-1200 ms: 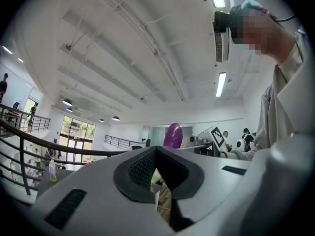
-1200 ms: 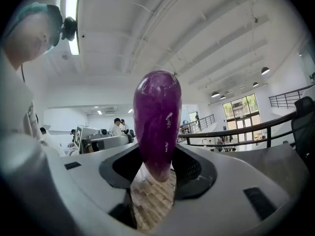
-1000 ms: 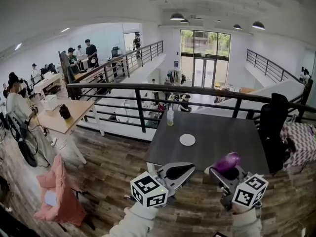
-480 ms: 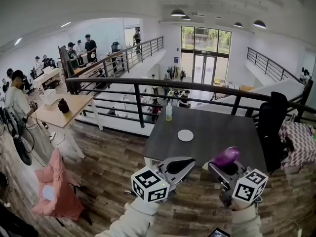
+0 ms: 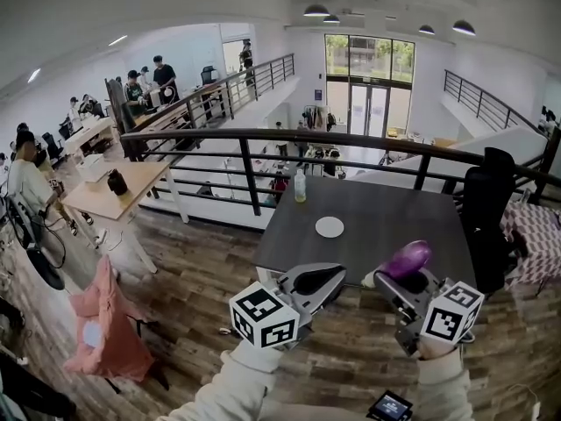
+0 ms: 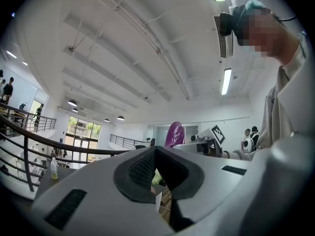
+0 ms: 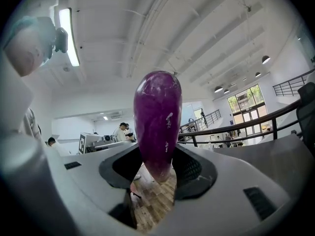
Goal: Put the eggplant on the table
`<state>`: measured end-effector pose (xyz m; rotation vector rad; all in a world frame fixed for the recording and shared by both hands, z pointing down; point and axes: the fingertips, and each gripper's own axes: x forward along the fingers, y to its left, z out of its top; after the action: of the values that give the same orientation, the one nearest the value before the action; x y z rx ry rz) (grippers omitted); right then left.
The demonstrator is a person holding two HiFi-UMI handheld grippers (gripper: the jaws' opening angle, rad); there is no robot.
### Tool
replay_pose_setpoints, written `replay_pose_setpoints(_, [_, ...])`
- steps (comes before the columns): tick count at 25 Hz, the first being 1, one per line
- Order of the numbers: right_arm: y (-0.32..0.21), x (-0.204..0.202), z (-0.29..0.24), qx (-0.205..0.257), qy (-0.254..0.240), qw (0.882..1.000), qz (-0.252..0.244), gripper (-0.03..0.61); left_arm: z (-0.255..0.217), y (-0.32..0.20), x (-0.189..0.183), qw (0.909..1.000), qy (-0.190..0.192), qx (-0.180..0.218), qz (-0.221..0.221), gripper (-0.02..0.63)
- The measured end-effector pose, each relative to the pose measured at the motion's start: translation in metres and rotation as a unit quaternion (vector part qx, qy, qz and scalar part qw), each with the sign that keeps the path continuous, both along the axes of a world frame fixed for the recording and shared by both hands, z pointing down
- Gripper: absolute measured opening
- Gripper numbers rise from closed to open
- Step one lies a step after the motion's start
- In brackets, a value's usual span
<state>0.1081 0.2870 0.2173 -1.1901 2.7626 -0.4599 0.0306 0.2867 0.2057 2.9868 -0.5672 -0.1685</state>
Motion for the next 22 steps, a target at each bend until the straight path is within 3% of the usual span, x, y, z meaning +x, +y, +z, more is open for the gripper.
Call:
replay_pose_setpoints(11, [0.01,0.026,0.016,-0.014,-0.012,1.0,-0.02,0.196,0.016,0.009,0.033,0.9999,-0.005,-0.01,0.003,0.006])
replay_pose_setpoints(22, [-0.012,0.03,0.02,-0.019,-0.013,0.999,-0.027,0.196,0.018,-0.015,0.037,1.0,-0.003,-0.009,0.0,0.006])
